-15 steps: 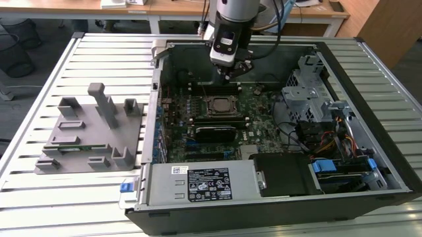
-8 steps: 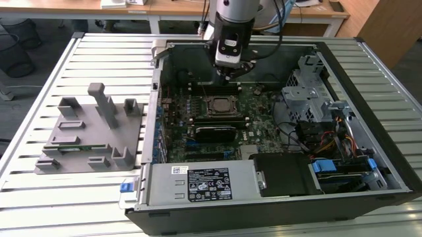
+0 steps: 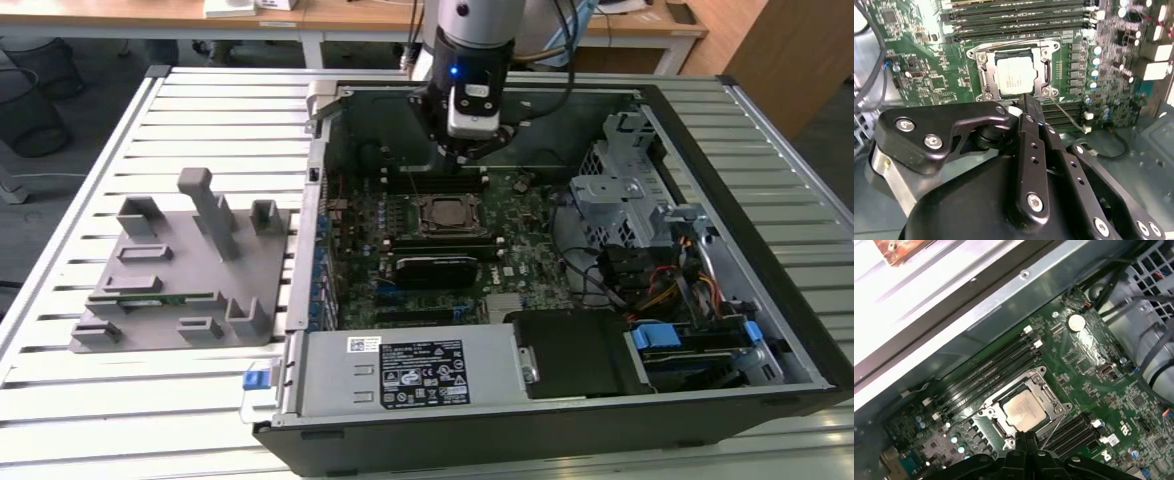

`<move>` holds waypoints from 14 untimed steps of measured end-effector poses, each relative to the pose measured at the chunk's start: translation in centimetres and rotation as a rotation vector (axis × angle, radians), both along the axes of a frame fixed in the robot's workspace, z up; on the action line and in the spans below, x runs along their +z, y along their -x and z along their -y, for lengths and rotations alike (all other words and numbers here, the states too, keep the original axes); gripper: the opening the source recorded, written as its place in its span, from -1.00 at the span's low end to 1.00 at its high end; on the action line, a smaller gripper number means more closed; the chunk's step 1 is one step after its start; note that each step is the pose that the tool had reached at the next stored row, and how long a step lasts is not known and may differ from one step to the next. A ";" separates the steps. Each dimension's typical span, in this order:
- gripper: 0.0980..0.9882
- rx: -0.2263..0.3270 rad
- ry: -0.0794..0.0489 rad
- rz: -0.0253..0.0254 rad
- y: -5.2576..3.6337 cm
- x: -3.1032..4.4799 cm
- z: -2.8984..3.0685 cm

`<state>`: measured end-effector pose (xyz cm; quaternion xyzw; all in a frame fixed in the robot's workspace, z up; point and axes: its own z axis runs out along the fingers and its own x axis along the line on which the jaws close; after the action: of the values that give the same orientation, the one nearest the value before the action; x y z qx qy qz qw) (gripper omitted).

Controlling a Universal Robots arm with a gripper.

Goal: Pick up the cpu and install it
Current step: 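Install the first cpu locking lever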

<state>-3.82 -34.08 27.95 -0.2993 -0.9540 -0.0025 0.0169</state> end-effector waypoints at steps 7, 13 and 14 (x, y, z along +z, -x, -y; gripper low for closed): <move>-0.98 0.127 0.000 -0.0001 0.00 -0.24 0.00; -0.98 0.237 0.000 -0.0001 0.00 -0.31 0.00; -0.98 0.255 0.000 0.0000 0.00 -0.31 0.00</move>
<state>-3.82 -34.08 27.64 -0.1756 -0.9843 -0.0002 0.0171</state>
